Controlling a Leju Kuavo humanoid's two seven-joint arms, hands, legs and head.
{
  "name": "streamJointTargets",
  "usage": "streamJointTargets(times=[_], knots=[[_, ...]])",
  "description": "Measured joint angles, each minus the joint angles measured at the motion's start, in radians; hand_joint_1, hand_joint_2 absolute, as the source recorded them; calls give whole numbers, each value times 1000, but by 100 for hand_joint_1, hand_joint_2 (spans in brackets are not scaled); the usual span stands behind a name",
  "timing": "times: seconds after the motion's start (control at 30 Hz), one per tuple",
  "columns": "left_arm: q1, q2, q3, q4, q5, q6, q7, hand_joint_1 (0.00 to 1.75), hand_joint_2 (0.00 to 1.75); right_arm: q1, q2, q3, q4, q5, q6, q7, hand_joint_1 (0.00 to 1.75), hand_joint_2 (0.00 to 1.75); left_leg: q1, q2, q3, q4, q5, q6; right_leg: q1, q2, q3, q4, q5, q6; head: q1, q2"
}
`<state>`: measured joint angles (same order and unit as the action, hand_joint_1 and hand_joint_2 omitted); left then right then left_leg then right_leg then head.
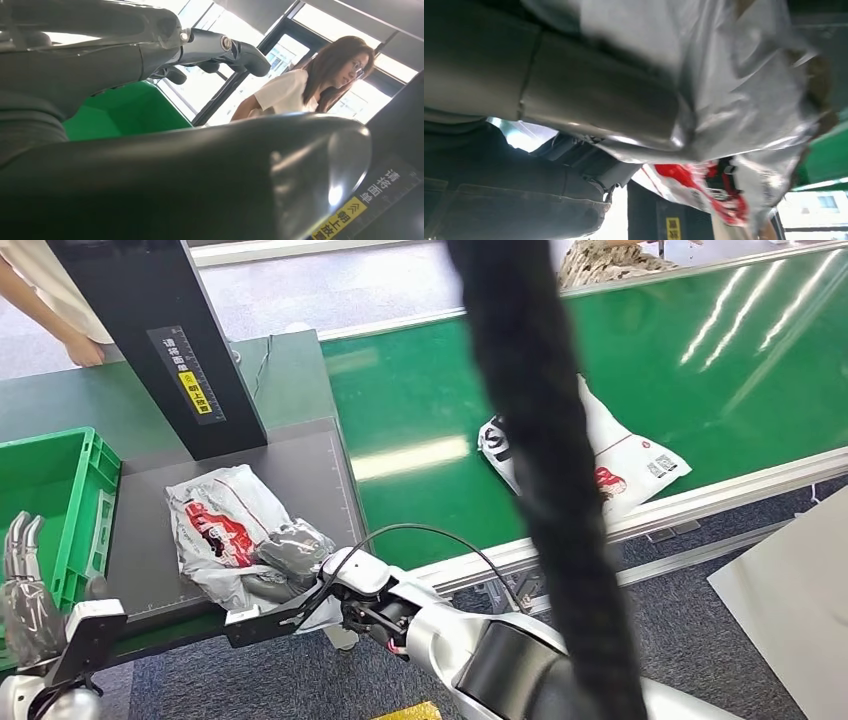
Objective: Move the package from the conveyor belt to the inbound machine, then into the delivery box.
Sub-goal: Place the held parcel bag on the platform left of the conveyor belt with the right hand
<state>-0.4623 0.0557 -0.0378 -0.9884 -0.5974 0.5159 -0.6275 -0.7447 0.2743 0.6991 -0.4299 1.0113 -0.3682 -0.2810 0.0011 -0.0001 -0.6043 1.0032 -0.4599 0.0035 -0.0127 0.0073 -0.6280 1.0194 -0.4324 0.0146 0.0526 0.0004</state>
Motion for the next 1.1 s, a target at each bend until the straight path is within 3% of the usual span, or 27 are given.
streamJointTargets(times=[0.33,0.73,0.93,1.1], knots=[[1,-12,-2,-5,-14,-6,11,0,0,-2,-3,-19,42,18,-80,10,0,0,0,0,0,0,0,0,0,0,0,0,0,0,0,0],[4,-20,6,-18,-36,-23,18,0,0,-16,-22,-118,43,-31,-291,-64,0,0,0,0,0,0,0,0,0,0,0,0,0,0,0,0],[11,-20,23,-30,-49,-29,28,0,0,-19,-66,-208,-12,-32,-322,-84,0,0,0,0,0,0,0,0,0,0,0,0,0,0,0,0],[21,-15,38,-38,-56,-44,37,0,0,-26,-141,-299,-51,19,-303,2,0,0,0,-1,0,0,0,0,0,0,0,0,0,0,0,0]])
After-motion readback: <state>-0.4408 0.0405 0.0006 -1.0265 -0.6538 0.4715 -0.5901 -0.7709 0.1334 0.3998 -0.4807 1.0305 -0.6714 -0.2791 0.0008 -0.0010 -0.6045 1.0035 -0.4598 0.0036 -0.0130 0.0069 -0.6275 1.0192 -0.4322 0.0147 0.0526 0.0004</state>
